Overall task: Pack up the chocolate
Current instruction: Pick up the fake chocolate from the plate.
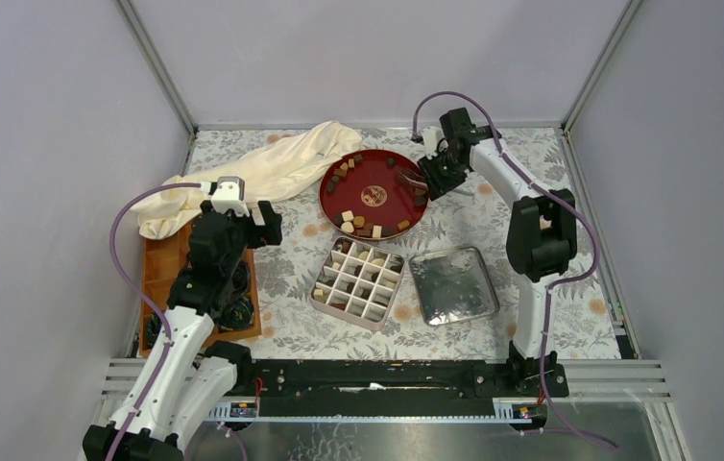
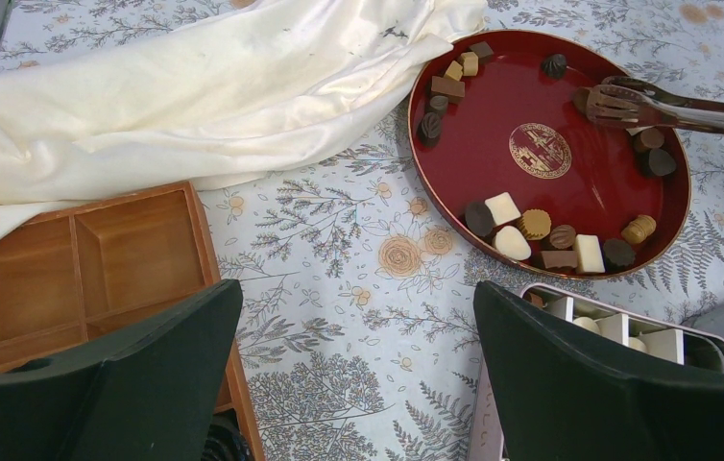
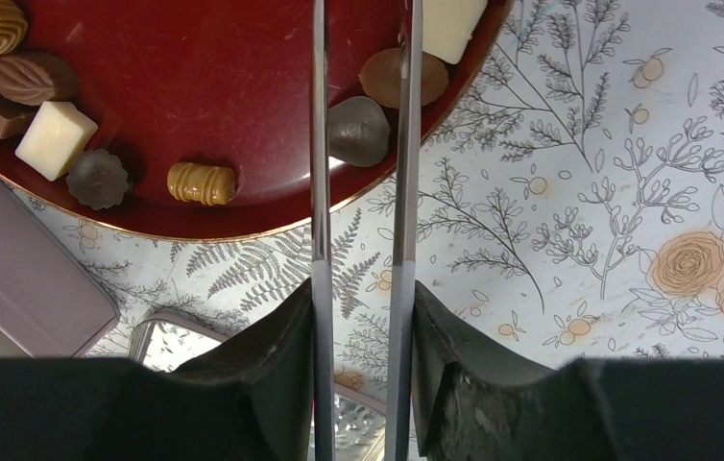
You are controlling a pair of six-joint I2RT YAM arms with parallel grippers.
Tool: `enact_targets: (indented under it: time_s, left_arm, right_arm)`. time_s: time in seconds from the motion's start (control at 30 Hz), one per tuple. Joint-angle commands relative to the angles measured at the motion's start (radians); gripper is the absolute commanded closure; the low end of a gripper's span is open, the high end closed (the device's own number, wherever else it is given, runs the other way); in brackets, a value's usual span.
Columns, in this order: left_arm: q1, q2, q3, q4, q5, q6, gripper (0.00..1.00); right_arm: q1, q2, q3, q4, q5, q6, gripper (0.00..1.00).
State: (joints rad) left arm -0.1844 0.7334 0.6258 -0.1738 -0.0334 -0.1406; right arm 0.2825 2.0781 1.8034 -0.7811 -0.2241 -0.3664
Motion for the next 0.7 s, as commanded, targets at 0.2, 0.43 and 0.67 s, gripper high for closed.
enact_targets:
  time_s: [0.2,0.43,0.67]
  left_arm:
    - [-0.006,-0.011,-0.006,0.040,0.010,0.013,0.01]
    - [-0.006,-0.010,-0.007,0.041,0.009,0.015,0.01]
    - [-0.006,-0.008,-0.008,0.042,0.006,0.016,0.01]
  right_arm:
    - [0.053,0.020,0.069,-0.003,0.074,-0.022,0.59]
    - [0.055,0.057,0.119,-0.007,0.075,-0.009,0.55]
    - [0.055,0.063,0.132,-0.015,0.058,-0.014,0.72]
